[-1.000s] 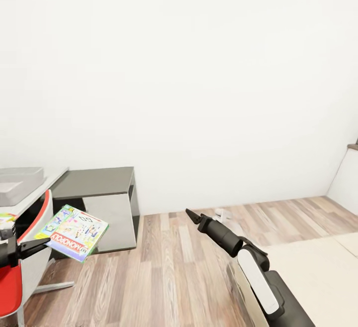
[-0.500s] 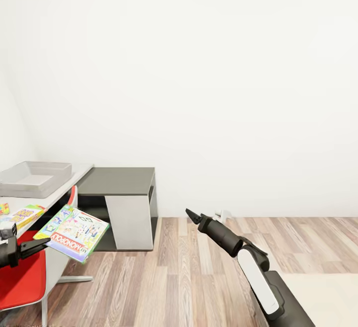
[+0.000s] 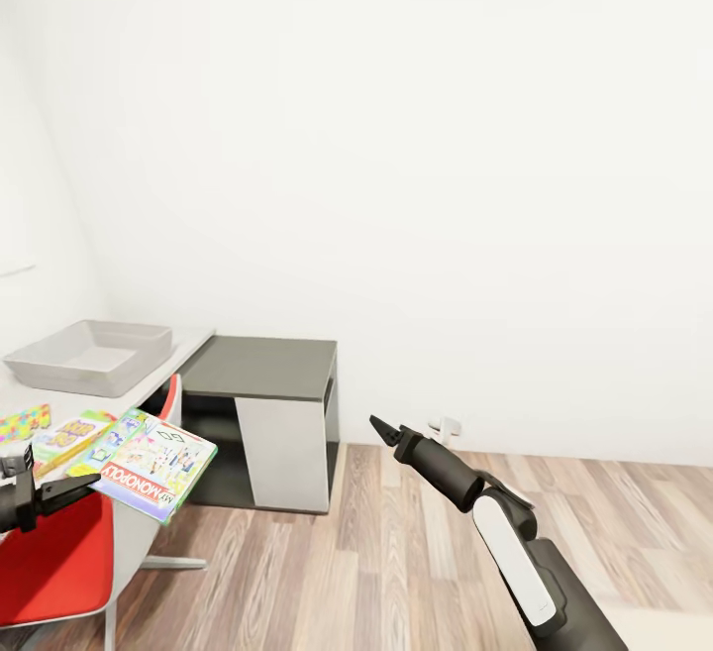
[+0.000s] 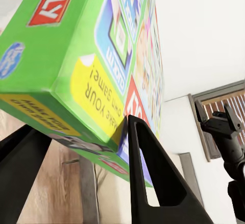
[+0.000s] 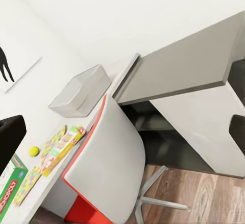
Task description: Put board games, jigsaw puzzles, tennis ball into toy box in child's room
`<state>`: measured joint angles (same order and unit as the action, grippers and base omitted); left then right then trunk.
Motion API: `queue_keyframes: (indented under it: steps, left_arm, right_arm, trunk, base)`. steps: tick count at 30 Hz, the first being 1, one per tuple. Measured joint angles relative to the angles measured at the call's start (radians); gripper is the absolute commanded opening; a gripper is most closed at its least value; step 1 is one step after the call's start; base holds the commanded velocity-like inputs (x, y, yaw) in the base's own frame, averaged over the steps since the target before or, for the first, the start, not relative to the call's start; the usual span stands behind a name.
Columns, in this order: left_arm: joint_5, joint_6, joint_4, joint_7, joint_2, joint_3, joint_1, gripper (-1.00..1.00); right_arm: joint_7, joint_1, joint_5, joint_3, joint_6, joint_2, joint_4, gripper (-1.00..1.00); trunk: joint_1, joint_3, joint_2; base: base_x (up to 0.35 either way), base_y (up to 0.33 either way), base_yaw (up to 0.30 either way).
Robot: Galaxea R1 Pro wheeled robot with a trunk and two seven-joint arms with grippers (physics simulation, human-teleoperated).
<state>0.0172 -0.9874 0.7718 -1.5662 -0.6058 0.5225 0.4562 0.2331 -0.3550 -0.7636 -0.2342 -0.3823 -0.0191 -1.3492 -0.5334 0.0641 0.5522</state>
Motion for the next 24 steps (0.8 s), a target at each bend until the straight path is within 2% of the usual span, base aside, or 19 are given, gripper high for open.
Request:
queue_keyframes:
  steps: [13,24]
  left_arm:
    - [0.000,0.000,0.001,0.000,0.000,0.000,0.000,-1.00]
    - [0.000,0.000,0.001,0.000,0.000,0.000,0.000,-1.00]
  right_arm:
    - [0.001,0.000,0.000,0.000,0.001,0.000,0.000,1.00]
    - [0.002,0.000,0.000,0.000,0.001,0.000,-0.001,1.00]
  trunk:
    - [0.000,0.000,0.000]
    - [0.000,0.000,0.000]
  base:
    - [0.266,0.116,0.001]
    - [0.265,0.051,0.000]
